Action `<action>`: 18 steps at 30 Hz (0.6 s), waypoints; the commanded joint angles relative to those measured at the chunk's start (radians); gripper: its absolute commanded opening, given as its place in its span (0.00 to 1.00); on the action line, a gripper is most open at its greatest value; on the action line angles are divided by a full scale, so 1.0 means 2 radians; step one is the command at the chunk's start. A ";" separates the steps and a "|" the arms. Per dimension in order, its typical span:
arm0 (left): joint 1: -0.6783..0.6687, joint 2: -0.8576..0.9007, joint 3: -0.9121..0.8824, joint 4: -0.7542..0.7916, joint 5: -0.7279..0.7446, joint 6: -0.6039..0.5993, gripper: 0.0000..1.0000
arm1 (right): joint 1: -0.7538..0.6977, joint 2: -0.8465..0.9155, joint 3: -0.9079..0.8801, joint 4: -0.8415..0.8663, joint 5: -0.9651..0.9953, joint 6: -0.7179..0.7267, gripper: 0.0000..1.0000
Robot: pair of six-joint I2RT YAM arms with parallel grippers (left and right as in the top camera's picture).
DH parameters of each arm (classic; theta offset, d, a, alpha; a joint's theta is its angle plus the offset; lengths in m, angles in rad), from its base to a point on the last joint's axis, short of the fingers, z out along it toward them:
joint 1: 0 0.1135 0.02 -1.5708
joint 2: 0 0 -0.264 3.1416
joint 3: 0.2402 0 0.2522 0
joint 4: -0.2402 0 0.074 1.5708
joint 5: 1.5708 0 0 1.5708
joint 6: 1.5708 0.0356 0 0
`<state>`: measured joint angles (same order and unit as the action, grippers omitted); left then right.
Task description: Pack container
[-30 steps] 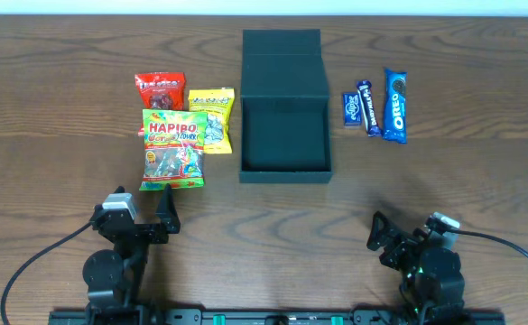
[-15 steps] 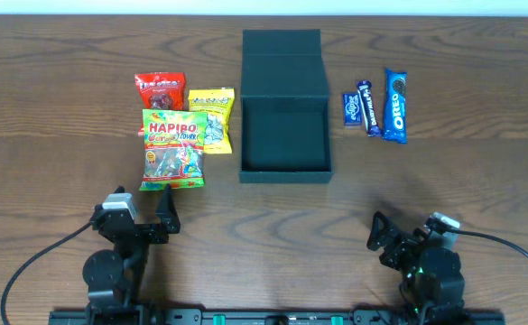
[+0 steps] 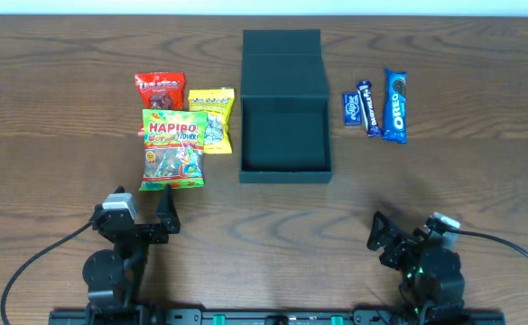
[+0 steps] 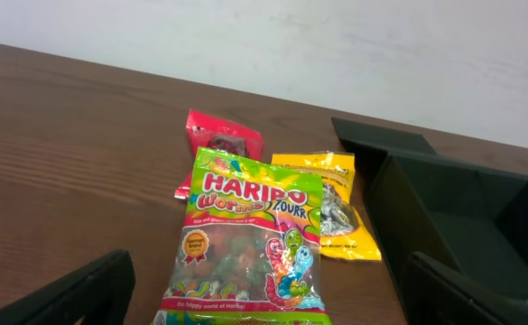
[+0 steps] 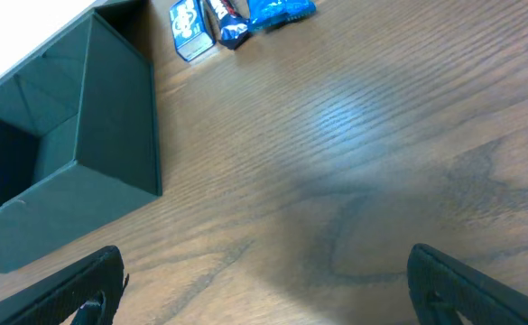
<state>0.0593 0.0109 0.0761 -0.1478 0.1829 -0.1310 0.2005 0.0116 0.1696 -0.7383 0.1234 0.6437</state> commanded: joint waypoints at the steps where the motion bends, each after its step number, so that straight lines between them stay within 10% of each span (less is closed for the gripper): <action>1: 0.003 -0.004 -0.016 -0.002 -0.002 0.000 0.95 | 0.004 -0.003 -0.003 0.001 0.000 0.005 0.99; 18: 0.003 -0.001 0.002 0.079 0.064 -0.123 0.95 | 0.004 -0.003 -0.003 0.001 0.000 0.005 0.99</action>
<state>0.0593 0.0109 0.0532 0.0048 0.2722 -0.3466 0.2005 0.0116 0.1696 -0.7383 0.1238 0.6437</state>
